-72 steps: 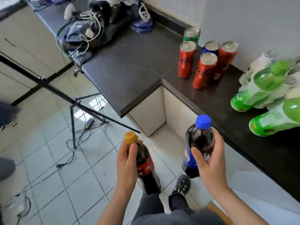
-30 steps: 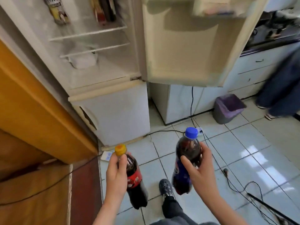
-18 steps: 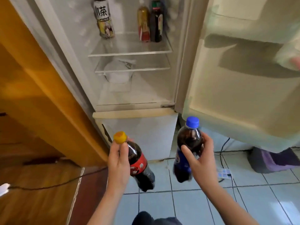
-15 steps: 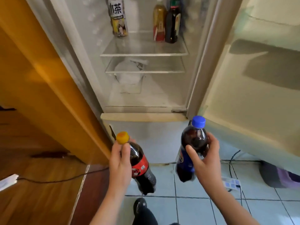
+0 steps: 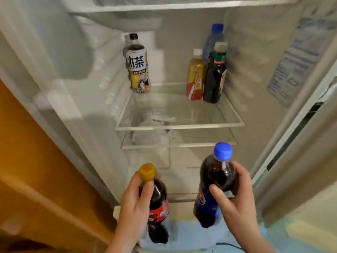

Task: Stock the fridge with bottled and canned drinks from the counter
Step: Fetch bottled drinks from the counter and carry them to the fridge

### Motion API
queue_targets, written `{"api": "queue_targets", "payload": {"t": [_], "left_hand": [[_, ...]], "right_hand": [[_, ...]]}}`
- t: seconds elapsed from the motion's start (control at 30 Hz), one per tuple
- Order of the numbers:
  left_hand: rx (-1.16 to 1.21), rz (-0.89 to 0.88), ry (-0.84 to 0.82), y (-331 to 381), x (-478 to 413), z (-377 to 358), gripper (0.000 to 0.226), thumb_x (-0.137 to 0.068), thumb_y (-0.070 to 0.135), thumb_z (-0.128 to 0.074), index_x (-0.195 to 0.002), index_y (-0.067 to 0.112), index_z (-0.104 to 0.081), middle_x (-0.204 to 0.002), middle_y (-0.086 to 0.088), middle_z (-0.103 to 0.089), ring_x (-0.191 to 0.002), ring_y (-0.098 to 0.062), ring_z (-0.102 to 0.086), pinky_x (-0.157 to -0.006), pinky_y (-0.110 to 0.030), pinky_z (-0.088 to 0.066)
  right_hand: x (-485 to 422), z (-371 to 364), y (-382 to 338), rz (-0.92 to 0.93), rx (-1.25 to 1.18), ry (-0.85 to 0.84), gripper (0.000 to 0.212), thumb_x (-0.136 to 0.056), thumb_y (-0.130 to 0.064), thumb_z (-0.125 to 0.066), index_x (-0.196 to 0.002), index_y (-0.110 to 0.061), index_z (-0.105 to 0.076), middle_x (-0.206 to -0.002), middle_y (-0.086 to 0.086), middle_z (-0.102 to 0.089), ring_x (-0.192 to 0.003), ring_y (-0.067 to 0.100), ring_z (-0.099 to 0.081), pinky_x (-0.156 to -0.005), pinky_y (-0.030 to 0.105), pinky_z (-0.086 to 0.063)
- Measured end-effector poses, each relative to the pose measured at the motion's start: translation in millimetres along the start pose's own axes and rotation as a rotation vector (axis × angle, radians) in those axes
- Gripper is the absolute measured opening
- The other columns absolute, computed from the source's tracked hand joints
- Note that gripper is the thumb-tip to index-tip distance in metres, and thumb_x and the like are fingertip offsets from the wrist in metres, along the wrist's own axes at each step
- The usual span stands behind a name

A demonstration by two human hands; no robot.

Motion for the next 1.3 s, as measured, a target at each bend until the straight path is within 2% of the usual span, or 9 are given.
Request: {"api": "queue_targets", "payload": {"t": [0.13,0.27,0.43,0.57,0.73,0.93,1.07,1.2,1.3], "left_hand": [[0.021,-0.135,-0.127,55.6,-70.0,4.9,0.035,-0.075,0.059,-0.046,-0.094,0.038,-0.067,-0.098,0.007,-0.071,-0.094,-0.008,-0.067,-0.079,-0.022,-0.048],[0.041,-0.265,-0.158,103.4,-121.2,-3.6,0.031,-0.078,0.055,-0.044,-0.093,0.039,-0.066,-0.095,0.013,-0.071,-0.09,-0.001,-0.066,-0.074,-0.006,-0.045],[0.203,-0.446,-0.132,143.5,-175.1,-31.0,0.03,-0.086,0.061,-0.048,-0.091,0.038,-0.066,-0.092,0.008,-0.071,-0.085,-0.005,-0.066,-0.077,-0.015,-0.049],[0.219,-0.427,-0.1,151.4,-211.7,-57.9,0.03,-0.084,0.064,-0.046,-0.09,0.042,-0.066,-0.092,0.008,-0.072,-0.088,-0.007,-0.067,-0.076,-0.022,-0.05],[0.187,-0.443,-0.113,152.5,-240.5,-91.4,0.023,-0.086,0.059,-0.046,-0.086,0.043,-0.064,-0.09,0.012,-0.071,-0.085,-0.001,-0.066,-0.07,-0.008,-0.047],[0.128,-0.436,-0.085,142.6,-261.6,-121.8,0.018,-0.098,0.035,-0.046,-0.089,0.026,-0.059,-0.076,0.026,-0.065,-0.071,0.013,-0.058,-0.064,-0.002,-0.041],[0.123,-0.415,-0.085,136.7,-269.4,-134.1,0.022,-0.098,0.035,-0.046,-0.098,0.021,-0.062,-0.08,0.021,-0.066,-0.077,0.011,-0.059,-0.066,-0.002,-0.041],[0.082,-0.425,-0.132,136.3,-272.4,-145.3,0.022,-0.098,0.035,-0.045,-0.1,0.02,-0.061,-0.085,0.014,-0.066,-0.081,0.008,-0.059,-0.069,-0.004,-0.043],[0.09,-0.432,-0.152,134.7,-272.9,-145.4,0.017,-0.097,0.034,-0.046,-0.103,0.023,-0.057,-0.093,0.011,-0.065,-0.086,0.007,-0.06,-0.074,-0.006,-0.044]], "right_hand": [[-60.9,-14.3,-32.5,0.15,-0.028,0.086,0.061,-0.068,-0.037,-0.057,-0.119,-0.062,-0.038,-0.119,-0.038,-0.048,-0.109,-0.016,-0.048,-0.094,0.002,-0.033],[-111.0,-16.5,-53.4,0.289,0.01,0.125,0.05,-0.078,-0.033,-0.048,-0.126,-0.042,-0.036,-0.122,-0.042,-0.043,-0.113,-0.019,-0.042,-0.096,0.001,-0.028],[-164.6,-15.5,-70.5,0.352,-0.029,0.189,0.044,-0.082,-0.035,-0.045,-0.125,-0.039,-0.034,-0.119,-0.042,-0.046,-0.111,-0.018,-0.043,-0.095,0.002,-0.03],[-200.1,-18.0,-78.5,0.344,-0.069,0.211,0.037,-0.083,-0.034,-0.048,-0.119,-0.04,-0.038,-0.11,-0.046,-0.047,-0.105,-0.02,-0.045,-0.091,0.0,-0.03],[-228.7,-18.6,-69.0,0.304,-0.031,0.189,0.04,-0.087,-0.025,-0.054,-0.116,-0.048,-0.038,-0.109,-0.048,-0.047,-0.107,-0.021,-0.045,-0.088,-0.003,-0.029],[-247.4,-15.5,-53.5,0.223,0.038,0.194,0.037,-0.08,-0.051,-0.05,-0.107,-0.072,-0.035,-0.108,-0.042,-0.05,-0.108,-0.013,-0.049,-0.085,-0.001,-0.033],[-257.5,-13.2,-42.5,0.223,0.028,0.219,0.034,-0.081,-0.052,-0.051,-0.11,-0.065,-0.038,-0.109,-0.039,-0.052,-0.109,-0.009,-0.05,-0.089,0.004,-0.036],[-267.0,-12.0,-31.5,0.239,0.004,0.232,0.033,-0.085,-0.046,-0.055,-0.114,-0.056,-0.043,-0.113,-0.029,-0.055,-0.112,-0.002,-0.052,-0.097,0.021,-0.04],[-267.6,-12.4,-32.0,0.258,0.002,0.212,0.035,-0.087,-0.045,-0.054,-0.114,-0.063,-0.041,-0.113,-0.033,-0.055,-0.112,-0.006,-0.051,-0.093,0.011,-0.038]]}}
Point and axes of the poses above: each hand's wrist, its own x-axis away from the middle knuckle, its own z-axis out of the back of the hand, y = z × x, the point moved 4 cm from there along -x, towards the middle knuckle
